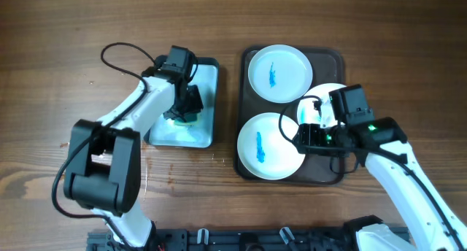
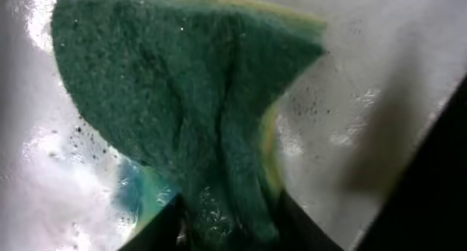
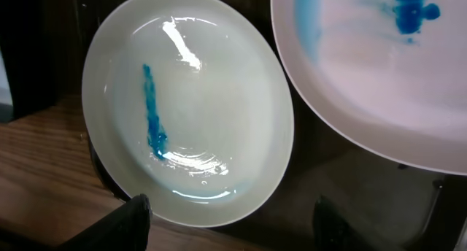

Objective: Clean dirty plates on tray and stack at the side
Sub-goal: 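Lift the sponge with the left gripper toward the held plate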

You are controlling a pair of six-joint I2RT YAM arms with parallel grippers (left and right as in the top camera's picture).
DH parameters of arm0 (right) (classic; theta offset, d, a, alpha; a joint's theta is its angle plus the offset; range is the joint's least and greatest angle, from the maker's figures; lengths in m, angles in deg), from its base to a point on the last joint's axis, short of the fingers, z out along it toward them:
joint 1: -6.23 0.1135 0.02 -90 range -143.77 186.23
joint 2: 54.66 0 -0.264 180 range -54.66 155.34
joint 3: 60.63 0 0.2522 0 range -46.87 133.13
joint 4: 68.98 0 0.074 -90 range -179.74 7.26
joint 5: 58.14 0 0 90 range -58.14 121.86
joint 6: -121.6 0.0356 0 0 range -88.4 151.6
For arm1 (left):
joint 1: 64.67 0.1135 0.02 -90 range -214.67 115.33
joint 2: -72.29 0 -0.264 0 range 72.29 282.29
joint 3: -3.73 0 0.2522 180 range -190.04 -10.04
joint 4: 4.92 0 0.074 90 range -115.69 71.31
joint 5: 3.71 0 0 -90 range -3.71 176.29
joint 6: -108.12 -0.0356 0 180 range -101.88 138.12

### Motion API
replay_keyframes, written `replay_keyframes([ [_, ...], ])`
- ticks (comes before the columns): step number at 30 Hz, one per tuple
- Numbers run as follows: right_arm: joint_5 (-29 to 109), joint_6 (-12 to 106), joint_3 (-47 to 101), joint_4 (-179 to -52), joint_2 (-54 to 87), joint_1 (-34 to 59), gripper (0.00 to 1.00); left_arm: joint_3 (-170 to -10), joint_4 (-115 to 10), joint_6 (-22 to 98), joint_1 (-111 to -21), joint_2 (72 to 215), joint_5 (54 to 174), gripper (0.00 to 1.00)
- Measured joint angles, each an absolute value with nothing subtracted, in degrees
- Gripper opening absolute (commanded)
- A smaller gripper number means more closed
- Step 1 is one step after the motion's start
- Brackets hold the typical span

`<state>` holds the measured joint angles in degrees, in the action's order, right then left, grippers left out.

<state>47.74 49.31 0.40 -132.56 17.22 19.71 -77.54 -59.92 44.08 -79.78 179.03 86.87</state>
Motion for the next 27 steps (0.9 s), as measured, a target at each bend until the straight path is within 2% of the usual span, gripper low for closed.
replay_keyframes([
  [4,47.15,47.96,0.18,-131.34,21.20,19.71,0.60,-77.82,-60.95,44.12,-79.61,179.34,85.93,0.04],
  [10,47.32,46.50,0.07,-131.05,29.63,19.69,0.46,-81.39,-69.56,44.12,-79.61,178.70,86.22,0.04],
  [17,48.35,47.17,0.03,-129.35,35.14,19.71,0.45,-83.62,-72.40,44.12,-79.61,170.40,86.44,0.04],
  [22,47.21,48.53,-1.63,-125.61,35.14,19.71,0.43,-83.73,-73.86,44.12,-79.63,169.98,86.63,0.04],
  [23,47.17,48.70,-2.79,-123.54,35.14,19.69,0.37,-83.73,-74.02,44.12,-79.63,169.98,86.65,0.04],
  [26,47.74,50.43,-5.55,-117.63,34.24,19.60,0.10,-83.79,-75.44,44.10,-79.63,169.85,86.81,0.04],
  [27,47.89,50.87,-6.16,-115.91,34.20,19.58,0.04,-84.05,-76.42,44.10,-79.72,169.68,86.87,0.04],
])
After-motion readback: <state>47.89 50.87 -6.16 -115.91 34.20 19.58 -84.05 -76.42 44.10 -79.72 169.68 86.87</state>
